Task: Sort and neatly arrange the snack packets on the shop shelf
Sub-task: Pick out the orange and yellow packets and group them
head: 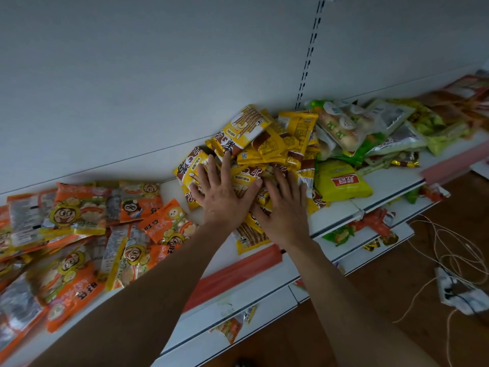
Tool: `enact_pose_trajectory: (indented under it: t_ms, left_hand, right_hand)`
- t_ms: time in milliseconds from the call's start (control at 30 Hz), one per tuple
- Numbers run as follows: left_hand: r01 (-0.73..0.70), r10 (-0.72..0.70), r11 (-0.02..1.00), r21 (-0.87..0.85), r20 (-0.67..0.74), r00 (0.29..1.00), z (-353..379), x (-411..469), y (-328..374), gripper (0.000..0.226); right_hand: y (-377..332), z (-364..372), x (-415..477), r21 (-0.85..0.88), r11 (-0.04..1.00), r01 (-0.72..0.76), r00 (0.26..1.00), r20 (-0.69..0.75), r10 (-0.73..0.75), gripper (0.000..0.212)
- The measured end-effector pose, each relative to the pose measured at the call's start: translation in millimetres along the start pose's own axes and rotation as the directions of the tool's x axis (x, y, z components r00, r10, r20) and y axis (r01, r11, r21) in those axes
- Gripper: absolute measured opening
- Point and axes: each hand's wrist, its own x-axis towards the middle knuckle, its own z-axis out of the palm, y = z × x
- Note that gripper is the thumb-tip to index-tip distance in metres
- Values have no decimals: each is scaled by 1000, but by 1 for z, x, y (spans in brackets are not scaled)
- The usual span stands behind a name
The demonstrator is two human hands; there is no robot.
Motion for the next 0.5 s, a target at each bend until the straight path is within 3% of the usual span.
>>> enact_pose_trajectory:
  t_ms: [333, 500]
  left_hand:
    - [6, -6, 1000, 5, 10, 1000, 10, 6, 9, 89]
    - [-8, 11, 999, -32, 98, 995, 1, 9, 10, 80]
  right_hand:
    - [10, 0, 6, -20, 1000, -13, 1000, 16, 13, 71]
    - [13, -4, 8, 2, 1000, -18, 999, 36, 18, 68]
